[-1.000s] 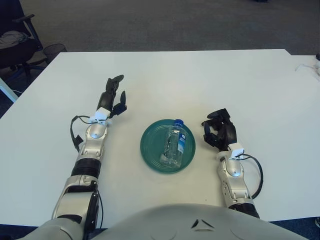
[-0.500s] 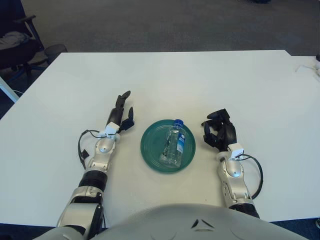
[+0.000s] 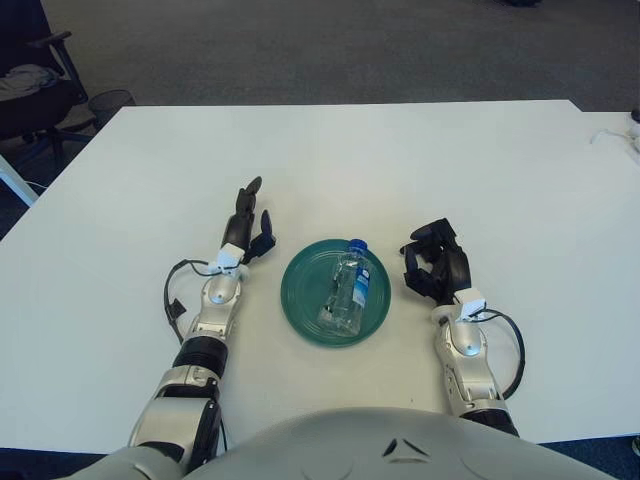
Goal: Put the bottle into the plate.
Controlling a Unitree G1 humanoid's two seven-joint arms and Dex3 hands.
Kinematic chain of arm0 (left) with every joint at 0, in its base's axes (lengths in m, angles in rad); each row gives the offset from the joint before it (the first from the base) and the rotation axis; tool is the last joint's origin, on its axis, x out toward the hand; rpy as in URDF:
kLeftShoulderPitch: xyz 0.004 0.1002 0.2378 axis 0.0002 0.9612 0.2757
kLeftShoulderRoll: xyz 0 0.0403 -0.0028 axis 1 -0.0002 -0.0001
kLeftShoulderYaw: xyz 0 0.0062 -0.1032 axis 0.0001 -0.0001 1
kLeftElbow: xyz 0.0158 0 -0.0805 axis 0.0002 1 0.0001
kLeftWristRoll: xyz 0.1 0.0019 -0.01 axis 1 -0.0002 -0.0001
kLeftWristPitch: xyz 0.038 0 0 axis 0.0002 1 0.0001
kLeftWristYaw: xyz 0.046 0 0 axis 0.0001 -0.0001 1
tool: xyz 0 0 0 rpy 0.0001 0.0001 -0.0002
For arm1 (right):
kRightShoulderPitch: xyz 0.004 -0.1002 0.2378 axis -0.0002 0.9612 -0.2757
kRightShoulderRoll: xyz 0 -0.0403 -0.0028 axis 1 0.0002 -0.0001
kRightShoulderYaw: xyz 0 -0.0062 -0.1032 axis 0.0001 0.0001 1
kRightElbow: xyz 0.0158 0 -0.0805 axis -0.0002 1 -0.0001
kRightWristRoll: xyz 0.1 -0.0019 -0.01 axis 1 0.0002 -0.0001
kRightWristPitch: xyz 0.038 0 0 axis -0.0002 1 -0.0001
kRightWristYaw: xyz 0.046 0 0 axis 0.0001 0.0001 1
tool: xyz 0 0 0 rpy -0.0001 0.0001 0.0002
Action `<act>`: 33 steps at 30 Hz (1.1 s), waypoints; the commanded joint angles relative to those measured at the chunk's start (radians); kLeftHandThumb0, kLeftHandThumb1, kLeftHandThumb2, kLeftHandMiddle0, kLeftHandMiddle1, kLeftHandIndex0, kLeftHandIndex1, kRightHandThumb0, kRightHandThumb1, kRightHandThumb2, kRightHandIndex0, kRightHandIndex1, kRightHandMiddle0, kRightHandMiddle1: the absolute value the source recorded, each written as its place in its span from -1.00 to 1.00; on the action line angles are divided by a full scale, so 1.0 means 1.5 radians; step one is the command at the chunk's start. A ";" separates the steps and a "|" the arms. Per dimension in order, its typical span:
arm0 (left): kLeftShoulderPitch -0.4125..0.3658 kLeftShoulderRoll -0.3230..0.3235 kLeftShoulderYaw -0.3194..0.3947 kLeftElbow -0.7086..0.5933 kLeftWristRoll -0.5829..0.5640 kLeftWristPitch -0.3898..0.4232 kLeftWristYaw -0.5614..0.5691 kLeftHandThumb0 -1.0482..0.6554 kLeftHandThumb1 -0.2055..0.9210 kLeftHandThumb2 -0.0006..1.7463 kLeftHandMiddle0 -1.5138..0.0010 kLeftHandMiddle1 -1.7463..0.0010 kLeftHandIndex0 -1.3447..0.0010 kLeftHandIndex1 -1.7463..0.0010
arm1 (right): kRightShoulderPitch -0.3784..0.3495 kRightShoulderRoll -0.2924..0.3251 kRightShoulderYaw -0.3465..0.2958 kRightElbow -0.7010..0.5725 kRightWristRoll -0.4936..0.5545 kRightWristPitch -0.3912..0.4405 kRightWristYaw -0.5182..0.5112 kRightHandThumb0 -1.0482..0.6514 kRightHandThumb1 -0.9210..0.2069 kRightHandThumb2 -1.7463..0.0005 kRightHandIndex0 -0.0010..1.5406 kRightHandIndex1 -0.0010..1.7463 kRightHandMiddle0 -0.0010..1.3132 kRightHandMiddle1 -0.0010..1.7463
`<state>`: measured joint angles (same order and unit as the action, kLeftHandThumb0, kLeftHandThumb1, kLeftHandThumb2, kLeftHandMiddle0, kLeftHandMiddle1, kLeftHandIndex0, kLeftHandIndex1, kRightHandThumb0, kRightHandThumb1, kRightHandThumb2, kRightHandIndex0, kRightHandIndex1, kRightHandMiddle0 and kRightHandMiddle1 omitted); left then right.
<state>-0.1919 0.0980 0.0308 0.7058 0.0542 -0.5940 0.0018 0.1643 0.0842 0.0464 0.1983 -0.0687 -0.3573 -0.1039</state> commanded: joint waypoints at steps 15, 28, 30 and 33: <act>0.060 -0.052 -0.014 -0.026 -0.045 0.079 -0.058 -0.78 1.00 0.16 0.65 0.90 1.00 0.10 | 0.065 -0.001 0.004 0.044 0.004 0.064 0.011 0.23 -0.54 0.08 -0.45 0.66 -0.51 1.00; 0.078 -0.081 0.007 -0.060 -0.076 0.109 -0.042 -0.27 0.80 -0.16 0.31 -0.80 0.63 -0.94 | 0.067 0.000 0.003 0.034 -0.003 0.078 0.003 0.23 -0.56 0.11 -0.44 0.64 -0.52 1.00; 0.079 -0.086 0.010 -0.063 -0.077 0.111 -0.034 -0.25 0.65 -0.07 0.21 -0.90 0.54 -0.97 | 0.066 0.002 0.002 0.034 -0.004 0.080 0.000 0.23 -0.56 0.10 -0.44 0.64 -0.53 1.00; 0.079 -0.101 0.014 -0.067 -0.064 0.097 0.002 -0.25 0.43 0.10 0.02 -0.97 0.41 -0.99 | 0.066 0.003 0.002 0.035 -0.003 0.078 -0.002 0.23 -0.56 0.10 -0.43 0.65 -0.54 1.00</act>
<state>-0.1285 -0.0189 0.0489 0.5687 -0.0511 -0.4819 -0.0388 0.1780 0.0862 0.0504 0.1781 -0.0700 -0.3401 -0.1001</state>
